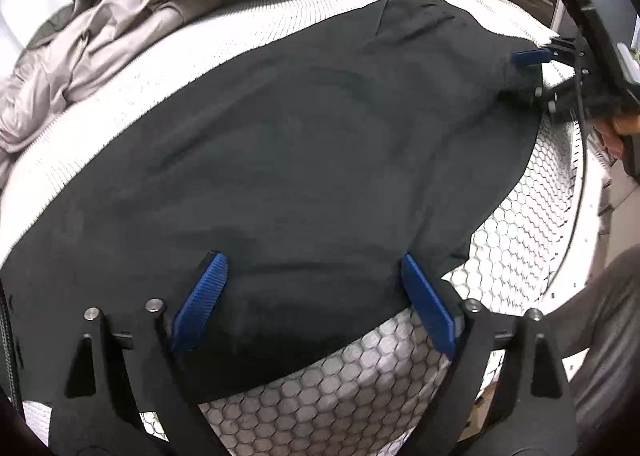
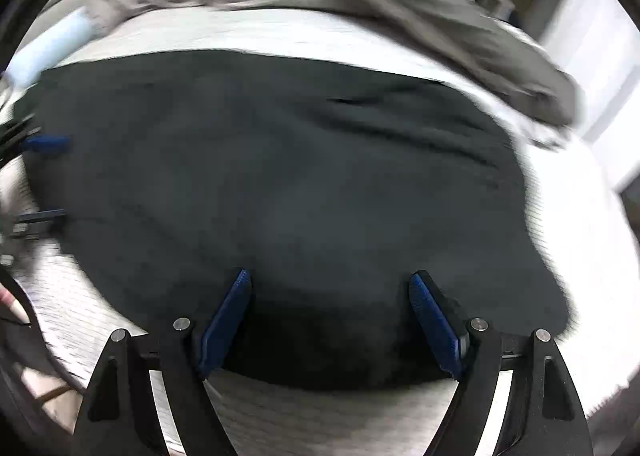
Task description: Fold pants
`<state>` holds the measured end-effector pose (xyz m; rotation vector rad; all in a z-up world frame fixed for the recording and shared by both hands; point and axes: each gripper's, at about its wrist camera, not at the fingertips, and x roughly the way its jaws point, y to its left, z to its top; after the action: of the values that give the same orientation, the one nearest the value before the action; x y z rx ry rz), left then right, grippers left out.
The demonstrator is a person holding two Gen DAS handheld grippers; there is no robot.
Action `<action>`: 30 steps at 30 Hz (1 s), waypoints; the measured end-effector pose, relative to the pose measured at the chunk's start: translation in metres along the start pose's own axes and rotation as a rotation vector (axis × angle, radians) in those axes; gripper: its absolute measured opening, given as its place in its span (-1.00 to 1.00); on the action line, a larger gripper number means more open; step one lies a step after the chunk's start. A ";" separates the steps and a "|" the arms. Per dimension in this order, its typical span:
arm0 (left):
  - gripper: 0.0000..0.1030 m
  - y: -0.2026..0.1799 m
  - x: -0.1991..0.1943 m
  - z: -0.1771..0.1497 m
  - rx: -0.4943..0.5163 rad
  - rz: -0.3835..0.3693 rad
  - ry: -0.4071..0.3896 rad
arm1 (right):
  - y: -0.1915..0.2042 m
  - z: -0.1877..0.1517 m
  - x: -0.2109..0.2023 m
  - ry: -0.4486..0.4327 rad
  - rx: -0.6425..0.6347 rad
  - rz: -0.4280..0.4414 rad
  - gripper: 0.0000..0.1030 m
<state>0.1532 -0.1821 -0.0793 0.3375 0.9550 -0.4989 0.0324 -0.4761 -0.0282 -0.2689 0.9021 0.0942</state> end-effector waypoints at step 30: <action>0.84 0.008 0.013 0.019 -0.091 -0.022 -0.039 | -0.158 -0.086 -0.017 -0.014 0.885 0.203 -0.36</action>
<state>0.1768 -0.1877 -0.0800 0.2347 0.9415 -0.4788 -0.0134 -0.6511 -0.0352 0.6463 0.8757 -0.1198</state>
